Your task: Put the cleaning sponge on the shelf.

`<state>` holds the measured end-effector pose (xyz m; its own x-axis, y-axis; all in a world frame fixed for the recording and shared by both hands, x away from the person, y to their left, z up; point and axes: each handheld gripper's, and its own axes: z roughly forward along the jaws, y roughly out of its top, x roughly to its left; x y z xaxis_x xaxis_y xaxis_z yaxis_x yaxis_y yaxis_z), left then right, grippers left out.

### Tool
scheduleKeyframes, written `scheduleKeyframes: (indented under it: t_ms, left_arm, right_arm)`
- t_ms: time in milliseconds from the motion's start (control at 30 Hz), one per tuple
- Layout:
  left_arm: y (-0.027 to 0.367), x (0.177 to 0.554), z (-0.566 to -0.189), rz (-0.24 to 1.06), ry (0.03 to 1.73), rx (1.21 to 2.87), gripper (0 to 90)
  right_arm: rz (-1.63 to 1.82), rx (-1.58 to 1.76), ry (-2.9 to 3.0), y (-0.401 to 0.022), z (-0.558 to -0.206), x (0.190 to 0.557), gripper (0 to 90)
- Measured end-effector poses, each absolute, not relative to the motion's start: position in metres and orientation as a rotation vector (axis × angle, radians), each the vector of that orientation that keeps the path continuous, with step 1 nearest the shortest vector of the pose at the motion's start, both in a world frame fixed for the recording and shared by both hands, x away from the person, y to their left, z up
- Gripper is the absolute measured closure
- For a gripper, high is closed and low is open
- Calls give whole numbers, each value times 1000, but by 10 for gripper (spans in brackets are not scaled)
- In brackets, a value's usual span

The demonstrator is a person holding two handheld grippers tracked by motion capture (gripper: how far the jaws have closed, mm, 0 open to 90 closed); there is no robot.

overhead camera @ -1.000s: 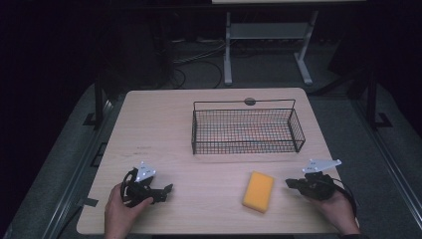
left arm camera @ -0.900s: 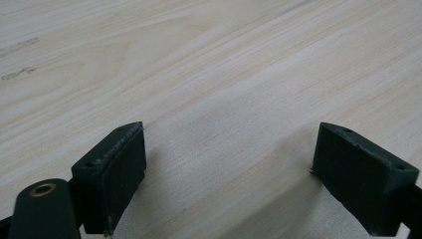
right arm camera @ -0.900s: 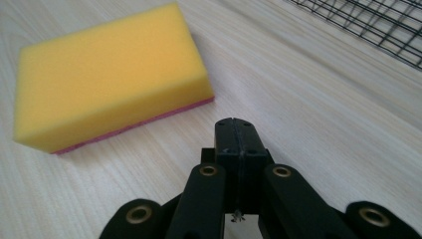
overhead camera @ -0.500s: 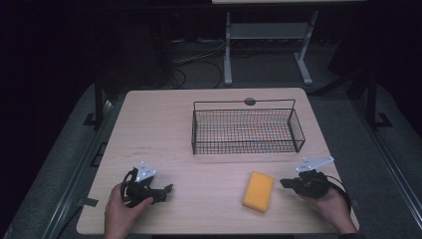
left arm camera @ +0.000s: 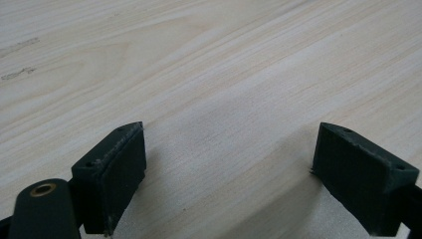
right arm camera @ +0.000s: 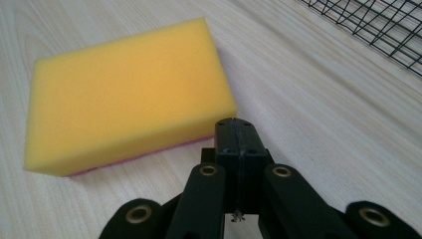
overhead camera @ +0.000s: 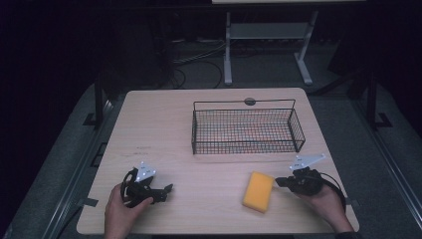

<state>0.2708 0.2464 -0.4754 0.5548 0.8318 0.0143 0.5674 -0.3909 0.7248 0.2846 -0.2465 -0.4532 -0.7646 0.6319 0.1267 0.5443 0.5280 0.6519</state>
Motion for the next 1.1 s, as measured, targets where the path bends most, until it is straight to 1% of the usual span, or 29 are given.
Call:
scheduleKeyframes:
  t_ms: [1100]
  left_arm:
    - [246,271,-475,496,1122,2108,126]
  right_arm:
    - [1038,953,2670,-225,-451,300,899]
